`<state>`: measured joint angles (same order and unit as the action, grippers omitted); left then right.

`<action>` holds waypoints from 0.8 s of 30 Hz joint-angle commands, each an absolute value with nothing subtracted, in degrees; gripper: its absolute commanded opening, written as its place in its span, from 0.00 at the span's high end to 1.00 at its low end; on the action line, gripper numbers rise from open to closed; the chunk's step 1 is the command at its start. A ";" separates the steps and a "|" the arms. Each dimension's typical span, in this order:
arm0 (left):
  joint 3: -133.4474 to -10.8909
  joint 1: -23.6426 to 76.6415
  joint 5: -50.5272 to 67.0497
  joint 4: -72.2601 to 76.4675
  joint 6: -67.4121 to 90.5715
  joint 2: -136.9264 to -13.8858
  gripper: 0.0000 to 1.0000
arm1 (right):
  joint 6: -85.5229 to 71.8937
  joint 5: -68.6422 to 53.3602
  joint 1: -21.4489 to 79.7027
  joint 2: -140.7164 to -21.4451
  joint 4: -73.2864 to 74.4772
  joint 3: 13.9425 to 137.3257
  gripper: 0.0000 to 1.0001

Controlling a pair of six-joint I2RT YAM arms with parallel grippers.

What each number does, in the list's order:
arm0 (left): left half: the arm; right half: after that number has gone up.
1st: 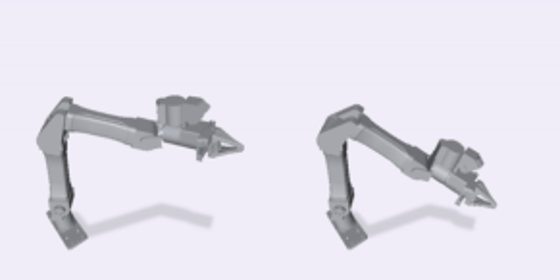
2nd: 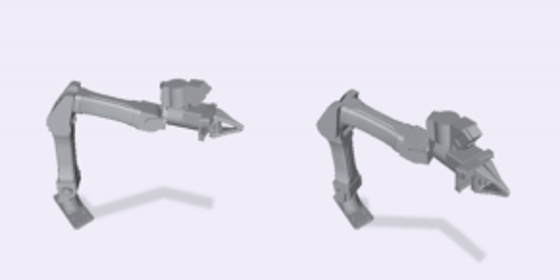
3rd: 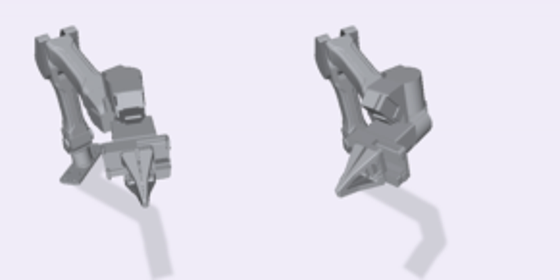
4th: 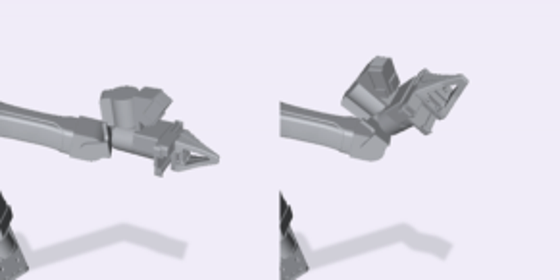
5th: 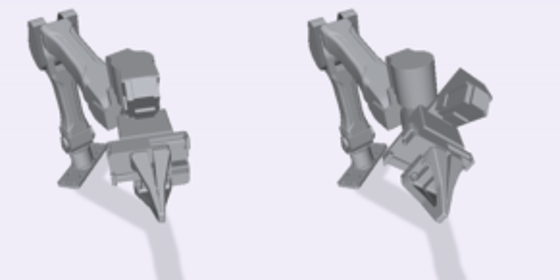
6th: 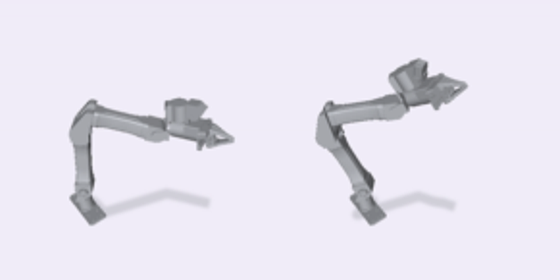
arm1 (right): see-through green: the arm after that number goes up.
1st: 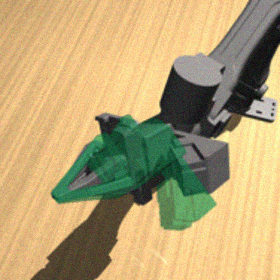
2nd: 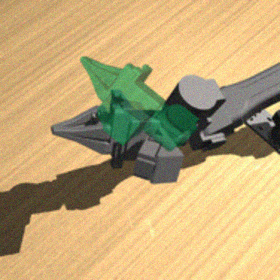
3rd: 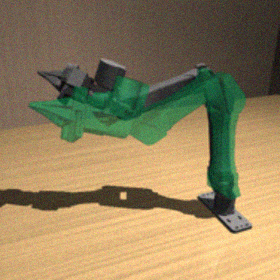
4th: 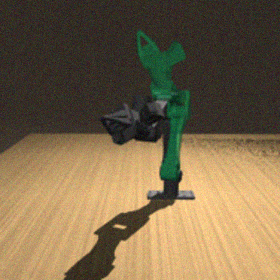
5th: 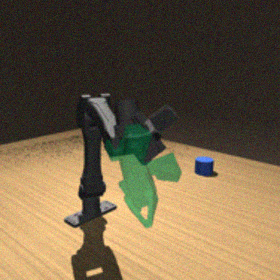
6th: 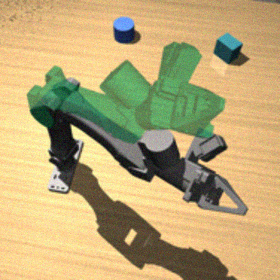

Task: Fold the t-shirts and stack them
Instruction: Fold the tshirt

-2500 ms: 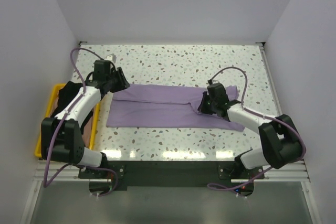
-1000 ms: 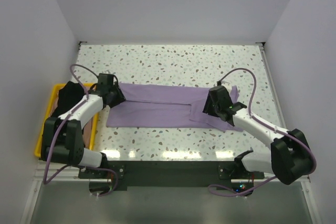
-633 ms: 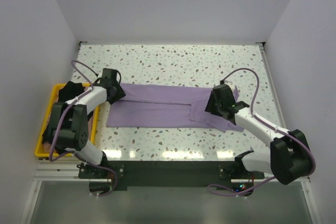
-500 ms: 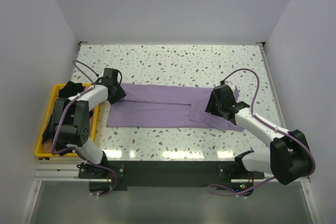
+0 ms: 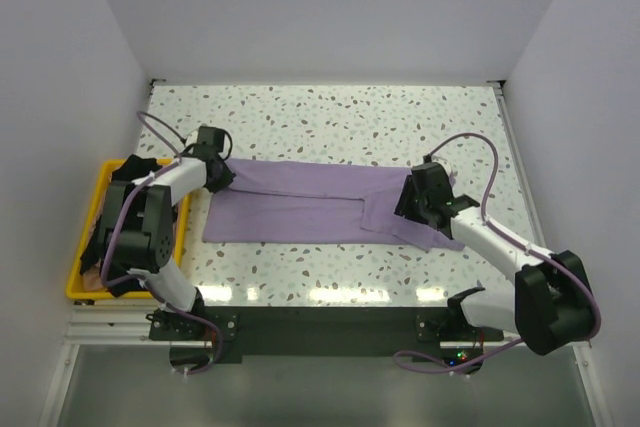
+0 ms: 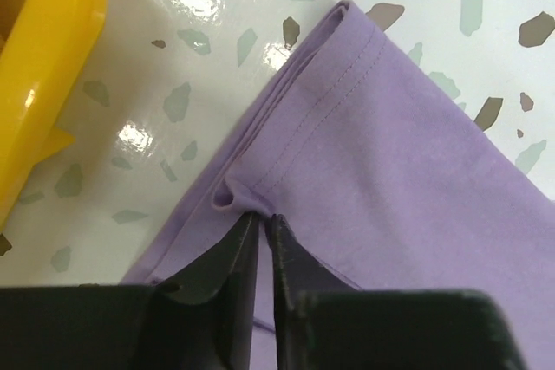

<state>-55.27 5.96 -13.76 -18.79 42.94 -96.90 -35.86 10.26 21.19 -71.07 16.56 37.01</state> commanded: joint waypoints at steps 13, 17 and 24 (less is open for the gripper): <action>-54.41 5.19 -17.49 -20.30 42.71 -89.12 1.00 | -34.98 9.67 19.16 -68.82 16.35 35.86 0.52; -51.16 4.92 -16.70 -19.16 43.50 -89.38 1.00 | -35.15 9.41 18.72 -68.82 16.52 35.33 0.52; -49.66 4.57 -14.42 -17.67 44.65 -90.27 0.68 | -34.89 8.96 18.28 -68.38 17.57 35.42 0.51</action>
<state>-49.76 5.26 -14.66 -19.18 43.64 -90.85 -35.53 9.30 18.68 -70.00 16.84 35.75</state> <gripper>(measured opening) 0.263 0.485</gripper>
